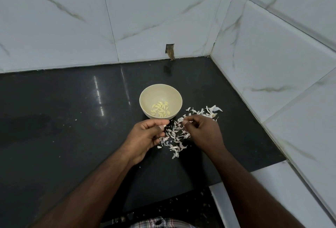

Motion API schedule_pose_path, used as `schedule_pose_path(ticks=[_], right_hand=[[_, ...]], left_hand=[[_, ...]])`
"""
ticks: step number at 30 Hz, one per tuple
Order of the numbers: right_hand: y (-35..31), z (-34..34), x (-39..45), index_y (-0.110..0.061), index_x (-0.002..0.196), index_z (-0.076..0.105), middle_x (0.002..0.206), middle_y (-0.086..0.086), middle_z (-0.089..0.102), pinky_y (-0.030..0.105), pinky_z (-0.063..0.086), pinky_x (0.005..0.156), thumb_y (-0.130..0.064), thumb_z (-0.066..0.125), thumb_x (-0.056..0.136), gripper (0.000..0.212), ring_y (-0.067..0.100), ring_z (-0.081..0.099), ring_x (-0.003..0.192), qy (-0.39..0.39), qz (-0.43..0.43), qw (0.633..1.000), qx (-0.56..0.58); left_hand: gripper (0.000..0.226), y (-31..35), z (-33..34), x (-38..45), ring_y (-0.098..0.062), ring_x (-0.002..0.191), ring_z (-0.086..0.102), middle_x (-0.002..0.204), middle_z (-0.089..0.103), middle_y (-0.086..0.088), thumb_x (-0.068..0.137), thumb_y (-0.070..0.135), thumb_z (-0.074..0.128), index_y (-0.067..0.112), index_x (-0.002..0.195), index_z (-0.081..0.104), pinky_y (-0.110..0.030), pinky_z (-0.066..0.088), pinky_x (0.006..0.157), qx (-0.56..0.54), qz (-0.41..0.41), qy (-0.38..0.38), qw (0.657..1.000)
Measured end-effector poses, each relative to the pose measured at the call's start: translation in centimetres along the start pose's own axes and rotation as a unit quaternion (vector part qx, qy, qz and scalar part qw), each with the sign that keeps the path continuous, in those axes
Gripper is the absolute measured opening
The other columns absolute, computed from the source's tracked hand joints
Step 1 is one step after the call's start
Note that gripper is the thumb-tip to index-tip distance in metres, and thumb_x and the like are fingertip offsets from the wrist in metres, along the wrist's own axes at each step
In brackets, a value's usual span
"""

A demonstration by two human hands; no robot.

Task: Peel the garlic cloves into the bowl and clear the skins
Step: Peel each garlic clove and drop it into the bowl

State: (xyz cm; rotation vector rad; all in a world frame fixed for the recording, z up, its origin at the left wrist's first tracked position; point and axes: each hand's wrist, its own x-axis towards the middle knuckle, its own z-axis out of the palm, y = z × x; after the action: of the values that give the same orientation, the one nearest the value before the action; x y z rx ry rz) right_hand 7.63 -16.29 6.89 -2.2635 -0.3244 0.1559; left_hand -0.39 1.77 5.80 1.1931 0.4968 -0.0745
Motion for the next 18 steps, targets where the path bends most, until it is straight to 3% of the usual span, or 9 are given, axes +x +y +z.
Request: schedule_pose_path(ticks=[5,8,12,18], right_hand=[[-1.1,0.9,-0.1,-0.023,0.115,0.074,0.101,-0.010,0.074,0.013,0.050,0.076,-0.012,0.068,0.093,0.026,-0.007,0.066,0.084,-0.111,-0.030,0.987,0.116],[-1.6,1.4,-0.2,-0.013,0.110,0.075,0.084,-0.005,0.074,0.009,0.046,0.062,-0.006,0.073,0.088,0.023,-0.006,0.064,0.065,-0.131,-0.012,0.974,0.182],[-1.6,1.3,0.3,-0.010,0.098,0.075,0.084,0.010,0.075,0.023,0.054,0.068,-0.002,0.076,0.084,0.017,0.008,0.067,0.071,-0.133,-0.004,0.971,0.201],[-1.3,1.7,0.7,-0.013,0.097,0.076,0.083,0.003,0.074,0.030,0.057,0.071,-0.006,0.075,0.086,0.014,0.009,0.066,0.073,-0.147,-0.003,0.969,0.201]], left_hand=[[0.023,0.0,0.1,0.1,-0.014,0.069,0.066,0.077,0.066,-0.007,0.086,-0.008,0.069,0.005,0.105,0.066,-0.018,0.051,0.056,-0.013,0.007,-0.010,1.000],[0.027,0.1,0.1,0.2,-0.016,0.067,0.065,0.075,0.068,-0.006,0.080,-0.010,0.074,0.005,0.099,0.064,-0.020,0.052,0.055,-0.018,0.008,-0.012,1.000],[0.026,0.1,-0.2,0.3,-0.018,0.070,0.067,0.076,0.069,-0.007,0.078,-0.011,0.075,0.004,0.096,0.064,-0.020,0.051,0.055,-0.011,0.016,-0.011,1.000],[0.023,0.1,-0.6,0.5,-0.016,0.070,0.065,0.077,0.070,-0.007,0.078,-0.009,0.075,0.007,0.092,0.066,-0.020,0.052,0.058,0.019,0.027,0.002,0.999]])
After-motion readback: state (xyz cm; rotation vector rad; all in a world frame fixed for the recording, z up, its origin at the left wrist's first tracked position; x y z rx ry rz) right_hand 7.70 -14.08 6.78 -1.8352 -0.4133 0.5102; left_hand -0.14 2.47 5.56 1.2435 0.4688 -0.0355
